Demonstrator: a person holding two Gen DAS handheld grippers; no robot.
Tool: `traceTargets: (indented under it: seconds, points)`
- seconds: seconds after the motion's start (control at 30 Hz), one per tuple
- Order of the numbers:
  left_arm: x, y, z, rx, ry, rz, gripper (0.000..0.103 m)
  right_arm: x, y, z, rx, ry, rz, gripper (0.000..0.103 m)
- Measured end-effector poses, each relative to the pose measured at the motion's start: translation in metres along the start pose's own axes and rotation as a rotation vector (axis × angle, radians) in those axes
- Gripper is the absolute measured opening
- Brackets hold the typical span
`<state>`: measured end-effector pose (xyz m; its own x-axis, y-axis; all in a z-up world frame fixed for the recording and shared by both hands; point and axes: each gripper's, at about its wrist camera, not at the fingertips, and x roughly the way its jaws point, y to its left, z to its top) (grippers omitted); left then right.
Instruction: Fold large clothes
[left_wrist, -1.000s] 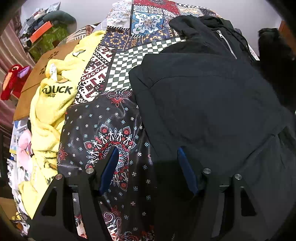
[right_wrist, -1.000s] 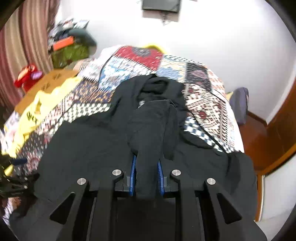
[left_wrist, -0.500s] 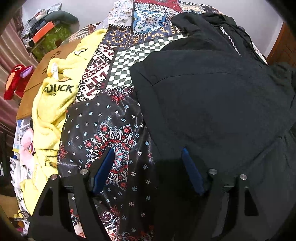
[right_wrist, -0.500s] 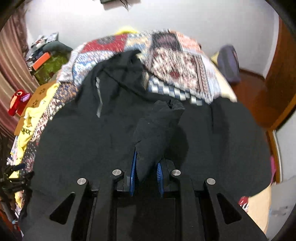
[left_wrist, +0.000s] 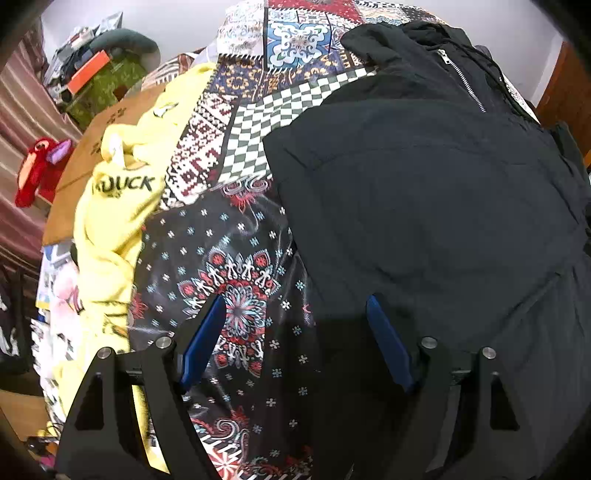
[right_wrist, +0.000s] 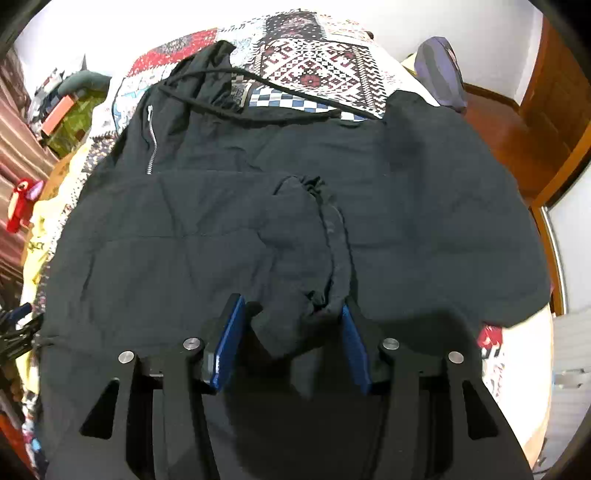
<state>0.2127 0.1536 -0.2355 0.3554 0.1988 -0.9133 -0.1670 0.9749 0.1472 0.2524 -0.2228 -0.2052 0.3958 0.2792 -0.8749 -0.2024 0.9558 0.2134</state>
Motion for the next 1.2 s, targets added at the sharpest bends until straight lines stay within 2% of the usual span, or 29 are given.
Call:
traceTargets:
  seconds: [0.1, 0.23, 0.4, 0.57, 0.73, 0.9, 1.07, 1.2]
  points:
    - [-0.015, -0.003, 0.007, 0.014, -0.037, -0.004, 0.078, -0.018, -0.006, 0.002, 0.014, -0.029, -0.005, 0.048]
    - [-0.046, -0.014, 0.026, 0.045, -0.124, 0.002, 0.078, -0.052, -0.023, 0.005, 0.033, -0.107, -0.012, 0.049]
    - [-0.082, -0.036, 0.058, 0.059, -0.228, -0.068, 0.078, -0.089, -0.054, 0.014, 0.119, -0.209, -0.021, 0.059]
    - [-0.099, -0.069, 0.085, 0.091, -0.292, -0.111, 0.078, -0.100, -0.099, 0.013, 0.243, -0.249, -0.041, 0.061]
    - [-0.091, -0.108, 0.105, 0.141, -0.285, -0.154, 0.078, -0.083, -0.147, 0.002, 0.383, -0.205, -0.047, 0.061]
    - [-0.070, -0.146, 0.109, 0.195, -0.252, -0.178, 0.078, -0.045, -0.191, -0.009, 0.546, -0.130, -0.023, 0.061]
    - [-0.047, -0.166, 0.106, 0.231, -0.209, -0.189, 0.078, -0.015, -0.222, -0.016, 0.689, -0.083, 0.022, 0.061]
    - [-0.034, -0.172, 0.105, 0.242, -0.188, -0.179, 0.078, -0.001, -0.233, -0.010, 0.747, -0.100, 0.026, 0.064]
